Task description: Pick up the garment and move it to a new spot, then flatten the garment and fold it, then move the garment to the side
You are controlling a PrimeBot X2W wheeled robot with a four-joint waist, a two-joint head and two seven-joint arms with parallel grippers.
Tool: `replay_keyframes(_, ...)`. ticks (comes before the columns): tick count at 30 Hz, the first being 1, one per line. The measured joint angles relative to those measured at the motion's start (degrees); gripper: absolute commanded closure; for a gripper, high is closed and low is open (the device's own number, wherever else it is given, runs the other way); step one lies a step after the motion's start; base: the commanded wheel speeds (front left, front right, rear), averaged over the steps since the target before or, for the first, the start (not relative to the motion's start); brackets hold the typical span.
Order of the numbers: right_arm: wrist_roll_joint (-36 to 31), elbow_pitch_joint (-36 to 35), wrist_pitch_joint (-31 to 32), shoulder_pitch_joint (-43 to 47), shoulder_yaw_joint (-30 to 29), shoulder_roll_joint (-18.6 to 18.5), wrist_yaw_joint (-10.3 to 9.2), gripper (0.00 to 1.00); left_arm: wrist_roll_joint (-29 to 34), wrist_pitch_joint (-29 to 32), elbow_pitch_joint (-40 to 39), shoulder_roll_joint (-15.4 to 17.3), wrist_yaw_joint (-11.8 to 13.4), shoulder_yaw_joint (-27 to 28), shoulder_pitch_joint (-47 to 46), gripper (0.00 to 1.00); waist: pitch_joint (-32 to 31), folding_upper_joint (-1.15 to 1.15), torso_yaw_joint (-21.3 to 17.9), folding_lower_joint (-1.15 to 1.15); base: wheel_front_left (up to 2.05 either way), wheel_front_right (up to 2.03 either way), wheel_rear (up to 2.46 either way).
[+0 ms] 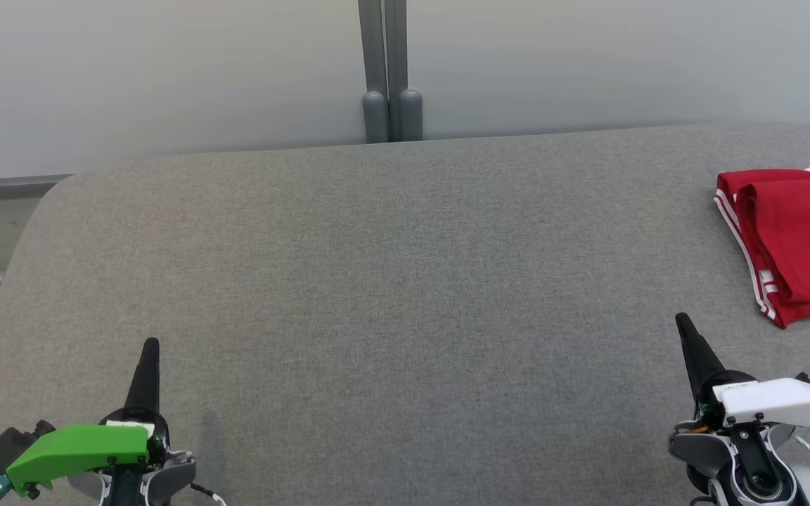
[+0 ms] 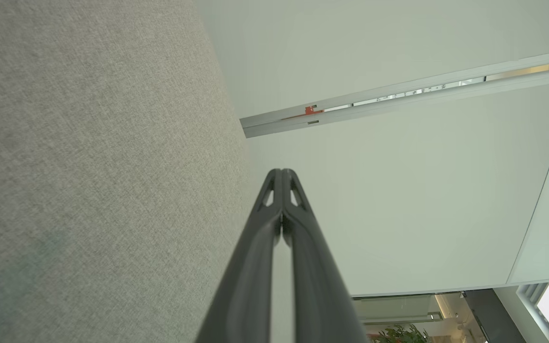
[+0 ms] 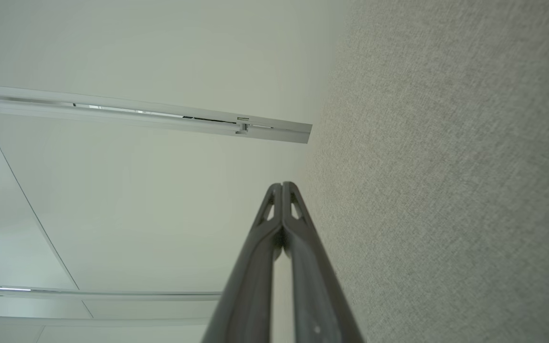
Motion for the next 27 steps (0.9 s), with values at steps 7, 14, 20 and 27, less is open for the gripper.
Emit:
replay_keyframes(7,2.9,0.0,0.8,-0.2,-0.4,0.0,0.0,1.0,-2.8,0.9,-0.2,0.0,-0.2,0.4,-0.1,1.0,0.1,0.0,-0.1,0.0,0.0,0.0,0.0)
replay_keyframes(14,5.9,0.0,1.7,-0.4,-0.7,0.0,0.0,1.0,-5.9,1.8,-0.3,0.0,-0.5,0.8,-0.6,1.0,0.2,0.0,-0.2,0.0,0.0,0.0,0.0)
replay_keyframes(20,8.1,0.0,2.3,-0.6,-1.0,0.0,0.0,1.0,-8.1,2.4,-0.5,0.0,-0.7,1.2,-0.8,1.0,0.3,0.0,-0.3,0.0,0.0,0.0,0.0)
replay_keyframes(27,10.4,0.0,3.1,-0.8,-1.3,0.0,0.0,1.0,-10.8,3.0,-0.6,0.0,-0.9,1.5,-1.2,1.0,0.4,0.0,-0.3,0.0,0.0,0.0,0.0)
